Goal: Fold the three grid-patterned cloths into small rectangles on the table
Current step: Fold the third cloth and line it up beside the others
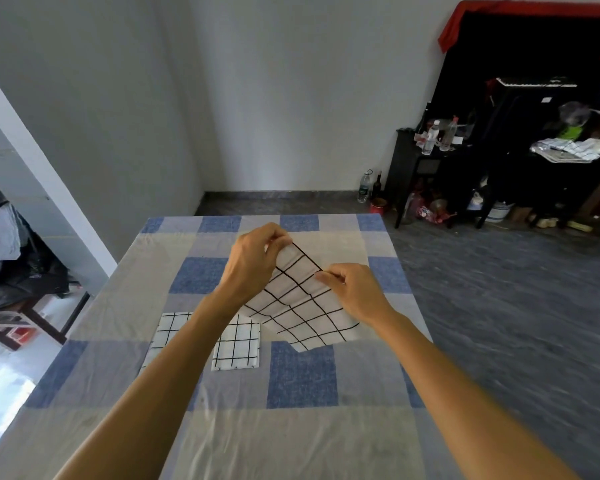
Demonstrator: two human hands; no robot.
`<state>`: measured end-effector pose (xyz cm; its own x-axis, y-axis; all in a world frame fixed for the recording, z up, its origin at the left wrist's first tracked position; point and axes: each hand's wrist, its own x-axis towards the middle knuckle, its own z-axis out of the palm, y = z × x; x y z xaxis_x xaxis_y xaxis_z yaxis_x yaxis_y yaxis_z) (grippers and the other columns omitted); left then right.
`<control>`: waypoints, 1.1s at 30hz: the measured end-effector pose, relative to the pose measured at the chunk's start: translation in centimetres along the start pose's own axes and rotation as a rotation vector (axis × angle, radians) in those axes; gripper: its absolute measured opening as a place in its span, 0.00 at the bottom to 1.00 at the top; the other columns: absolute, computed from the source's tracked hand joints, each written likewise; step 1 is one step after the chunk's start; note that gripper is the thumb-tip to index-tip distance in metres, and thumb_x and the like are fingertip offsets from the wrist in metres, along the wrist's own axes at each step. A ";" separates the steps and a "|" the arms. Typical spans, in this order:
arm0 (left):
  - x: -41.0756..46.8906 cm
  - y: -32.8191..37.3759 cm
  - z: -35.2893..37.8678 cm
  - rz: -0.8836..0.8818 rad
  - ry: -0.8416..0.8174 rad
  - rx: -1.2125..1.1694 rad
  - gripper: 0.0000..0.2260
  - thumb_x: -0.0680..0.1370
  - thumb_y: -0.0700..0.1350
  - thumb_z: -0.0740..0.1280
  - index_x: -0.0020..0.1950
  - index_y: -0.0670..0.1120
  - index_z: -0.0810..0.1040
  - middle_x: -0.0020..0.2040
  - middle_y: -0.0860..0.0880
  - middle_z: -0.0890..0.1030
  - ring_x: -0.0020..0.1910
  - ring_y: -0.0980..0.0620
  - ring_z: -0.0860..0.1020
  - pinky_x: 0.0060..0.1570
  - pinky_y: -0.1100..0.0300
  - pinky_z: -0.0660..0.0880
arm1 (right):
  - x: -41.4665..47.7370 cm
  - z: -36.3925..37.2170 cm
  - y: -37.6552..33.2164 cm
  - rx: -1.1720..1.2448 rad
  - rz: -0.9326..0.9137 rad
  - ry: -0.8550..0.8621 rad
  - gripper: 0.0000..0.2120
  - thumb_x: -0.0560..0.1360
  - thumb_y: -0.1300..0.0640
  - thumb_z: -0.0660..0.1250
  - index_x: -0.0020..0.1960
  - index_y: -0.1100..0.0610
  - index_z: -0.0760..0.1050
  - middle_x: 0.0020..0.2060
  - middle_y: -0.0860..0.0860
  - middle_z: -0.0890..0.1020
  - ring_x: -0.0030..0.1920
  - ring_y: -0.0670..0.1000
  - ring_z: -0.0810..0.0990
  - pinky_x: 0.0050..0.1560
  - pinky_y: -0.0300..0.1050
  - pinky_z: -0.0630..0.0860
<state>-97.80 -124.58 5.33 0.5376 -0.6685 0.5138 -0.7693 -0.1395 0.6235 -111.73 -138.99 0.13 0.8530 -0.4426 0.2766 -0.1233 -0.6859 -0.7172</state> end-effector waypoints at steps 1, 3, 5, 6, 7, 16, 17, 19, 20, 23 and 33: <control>0.1 -0.1 -0.1 0.009 0.007 0.005 0.04 0.79 0.42 0.64 0.45 0.47 0.77 0.39 0.55 0.77 0.38 0.61 0.75 0.39 0.70 0.70 | -0.1 0.0 0.1 -0.012 -0.005 0.003 0.19 0.77 0.44 0.64 0.29 0.46 0.67 0.22 0.44 0.67 0.26 0.44 0.65 0.31 0.41 0.63; 0.1 -0.4 -0.2 0.021 0.030 0.004 0.04 0.79 0.42 0.63 0.45 0.46 0.77 0.39 0.54 0.77 0.38 0.59 0.75 0.40 0.66 0.72 | -0.4 0.1 0.4 -0.028 -0.013 0.011 0.17 0.77 0.44 0.63 0.30 0.44 0.67 0.23 0.44 0.69 0.26 0.44 0.66 0.30 0.40 0.63; 0.2 -0.5 -0.2 0.026 0.048 0.000 0.04 0.79 0.42 0.63 0.45 0.47 0.76 0.40 0.54 0.77 0.39 0.59 0.75 0.40 0.66 0.72 | -0.6 0.1 0.8 -0.041 -0.013 0.012 0.17 0.78 0.45 0.62 0.31 0.44 0.68 0.24 0.44 0.70 0.26 0.44 0.66 0.30 0.39 0.63; 0.2 -0.5 -0.3 0.027 0.053 0.003 0.04 0.79 0.42 0.63 0.45 0.47 0.76 0.40 0.54 0.77 0.39 0.60 0.75 0.40 0.67 0.71 | -0.6 0.1 1.0 -0.053 -0.010 0.010 0.16 0.78 0.45 0.62 0.32 0.45 0.69 0.24 0.45 0.70 0.26 0.44 0.66 0.29 0.39 0.62; 0.2 -0.5 -0.3 0.028 0.061 0.008 0.04 0.79 0.42 0.63 0.45 0.48 0.75 0.40 0.54 0.77 0.39 0.60 0.75 0.40 0.67 0.70 | -0.7 0.1 1.2 -0.065 -0.005 0.009 0.16 0.79 0.46 0.62 0.32 0.46 0.69 0.24 0.45 0.70 0.26 0.44 0.66 0.29 0.38 0.62; 0.5 -1.1 -0.9 0.036 0.110 0.062 0.04 0.79 0.42 0.63 0.46 0.45 0.77 0.40 0.54 0.77 0.38 0.56 0.74 0.40 0.66 0.71 | -1.6 -0.1 3.6 -0.081 0.064 -0.031 0.15 0.78 0.48 0.63 0.36 0.53 0.74 0.26 0.44 0.73 0.27 0.43 0.70 0.29 0.36 0.66; 0.4 -1.2 -0.8 0.045 0.104 0.076 0.04 0.79 0.42 0.64 0.46 0.44 0.77 0.40 0.54 0.77 0.38 0.56 0.74 0.40 0.67 0.70 | -1.8 -0.2 3.8 -0.087 0.075 -0.041 0.15 0.78 0.48 0.64 0.35 0.51 0.73 0.26 0.44 0.73 0.27 0.43 0.70 0.29 0.35 0.66; 0.4 -1.2 -0.7 0.054 0.099 0.092 0.04 0.79 0.41 0.64 0.46 0.44 0.77 0.40 0.53 0.77 0.38 0.56 0.74 0.40 0.69 0.70 | -2.2 -0.3 4.1 -0.105 0.095 -0.059 0.14 0.78 0.47 0.64 0.34 0.45 0.70 0.26 0.43 0.73 0.28 0.42 0.71 0.30 0.35 0.66; 0.4 -1.3 -0.6 0.054 0.101 0.094 0.04 0.79 0.41 0.64 0.46 0.44 0.77 0.40 0.53 0.77 0.38 0.56 0.74 0.40 0.69 0.69 | -2.3 -0.3 4.2 -0.113 0.107 -0.065 0.15 0.78 0.47 0.63 0.34 0.44 0.69 0.26 0.43 0.73 0.28 0.42 0.71 0.30 0.36 0.67; 0.3 -1.5 -0.3 0.038 0.131 0.075 0.04 0.79 0.41 0.64 0.46 0.43 0.77 0.40 0.52 0.77 0.38 0.55 0.74 0.40 0.70 0.69 | -2.6 -0.2 4.8 -0.138 0.140 -0.077 0.15 0.79 0.48 0.63 0.33 0.45 0.67 0.28 0.42 0.74 0.29 0.42 0.72 0.32 0.41 0.70; 0.1 -1.5 0.3 0.080 -0.004 0.137 0.04 0.79 0.42 0.63 0.46 0.45 0.77 0.40 0.54 0.77 0.38 0.53 0.76 0.39 0.60 0.74 | -2.1 -0.6 5.3 -0.537 0.356 -0.389 0.14 0.81 0.51 0.58 0.38 0.52 0.71 0.45 0.53 0.82 0.44 0.53 0.80 0.41 0.46 0.74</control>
<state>-96.69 -124.71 4.28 0.4720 -0.6840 0.5561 -0.8495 -0.1844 0.4942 -114.45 -142.06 -3.85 0.8209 -0.5224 -0.2307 -0.5702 -0.7712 -0.2829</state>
